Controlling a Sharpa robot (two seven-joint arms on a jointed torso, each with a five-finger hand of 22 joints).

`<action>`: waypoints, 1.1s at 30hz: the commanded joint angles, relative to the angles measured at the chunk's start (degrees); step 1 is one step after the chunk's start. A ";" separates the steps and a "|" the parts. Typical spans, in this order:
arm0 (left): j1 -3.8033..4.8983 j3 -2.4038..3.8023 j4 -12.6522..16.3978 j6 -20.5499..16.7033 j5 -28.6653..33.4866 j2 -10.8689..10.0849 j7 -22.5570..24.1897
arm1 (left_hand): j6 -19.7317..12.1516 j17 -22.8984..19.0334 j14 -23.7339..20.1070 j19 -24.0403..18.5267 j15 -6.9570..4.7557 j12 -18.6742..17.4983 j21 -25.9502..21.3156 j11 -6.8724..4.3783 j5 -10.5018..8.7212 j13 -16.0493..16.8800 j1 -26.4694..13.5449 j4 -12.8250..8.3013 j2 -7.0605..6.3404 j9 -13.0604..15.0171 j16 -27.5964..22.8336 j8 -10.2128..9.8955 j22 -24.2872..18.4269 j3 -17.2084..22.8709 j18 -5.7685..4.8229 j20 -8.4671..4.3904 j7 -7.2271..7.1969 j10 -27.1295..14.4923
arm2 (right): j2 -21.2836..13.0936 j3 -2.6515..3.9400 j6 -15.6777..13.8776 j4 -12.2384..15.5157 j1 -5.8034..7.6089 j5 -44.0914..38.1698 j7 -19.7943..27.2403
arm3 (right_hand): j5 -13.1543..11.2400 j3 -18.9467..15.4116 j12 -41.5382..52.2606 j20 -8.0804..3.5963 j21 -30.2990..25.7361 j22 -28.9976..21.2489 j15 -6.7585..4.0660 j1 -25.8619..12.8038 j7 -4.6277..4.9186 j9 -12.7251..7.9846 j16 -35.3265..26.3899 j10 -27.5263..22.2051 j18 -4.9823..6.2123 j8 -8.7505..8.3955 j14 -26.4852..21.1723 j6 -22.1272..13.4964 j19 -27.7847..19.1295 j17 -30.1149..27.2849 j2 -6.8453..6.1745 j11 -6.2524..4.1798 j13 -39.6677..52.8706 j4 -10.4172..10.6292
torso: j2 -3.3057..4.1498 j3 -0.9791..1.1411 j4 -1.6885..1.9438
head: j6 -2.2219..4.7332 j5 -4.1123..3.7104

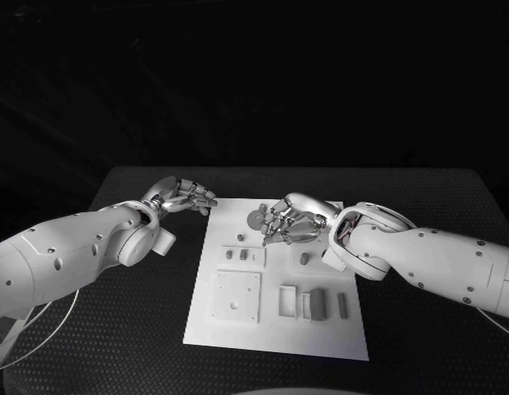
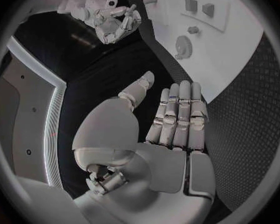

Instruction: Assemble the parts on the task board

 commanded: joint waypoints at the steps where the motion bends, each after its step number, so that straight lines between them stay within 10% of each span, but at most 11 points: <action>1: 0.43 0.05 -0.32 -0.39 0.64 0.39 0.84 | -0.43 0.06 0.16 0.00 0.23 -0.02 0.03 -0.01 0.17 -0.07 -0.18 0.07 0.22 -0.07 -0.24 0.05 -0.10 -0.30 0.56 0.29 0.05 -0.47 | 1.22 0.02 1.42 -0.70 -0.48 -1.22 2.17 | 0.20 0.39 -0.34 -0.04 0.38 1.31 -0.14 0.12 0.09 0.09 0.14 -0.13 0.34 -0.26 -0.14 -0.26 0.44 0.07 0.74 0.15 -0.10 -0.01 | -0.24 -0.66 0.27 | -0.58 1.75; 8: 0.78 0.06 -1.14 -0.65 1.11 0.93 0.88 | -0.41 0.12 0.20 0.03 0.22 0.00 0.04 -0.03 0.18 -0.06 -0.16 0.05 0.22 -0.07 -0.26 0.07 -0.15 -0.30 0.58 0.28 0.03 -0.45 | 3.95 -0.09 0.54 -1.71 -2.01 -8.33 1.90 | 0.20 0.37 -0.37 -0.04 0.39 1.32 -0.14 0.11 0.10 0.11 0.15 -0.12 0.34 -0.27 -0.16 -0.27 0.43 0.09 0.74 0.15 -0.10 -0.02 | -0.33 -1.28 0.71 | -1.58 3.28; 33: 1.38 0.06 -1.35 -0.26 1.13 2.05 0.37 | -0.43 0.27 0.18 0.30 0.21 0.00 0.13 -0.01 0.18 -0.09 -0.15 0.07 0.20 -0.09 -0.41 0.09 -0.28 -0.32 0.65 0.24 0.04 -0.52 | 6.99 -1.84 5.55 -2.92 -3.03 -21.82 -4.01 | 0.20 0.19 -0.60 -0.35 0.97 1.47 -0.26 0.48 0.06 0.36 0.47 0.06 0.35 -0.21 0.17 -0.28 0.98 0.43 0.59 0.06 -0.02 -0.05 | -0.29 -1.27 0.51 | -3.49 4.13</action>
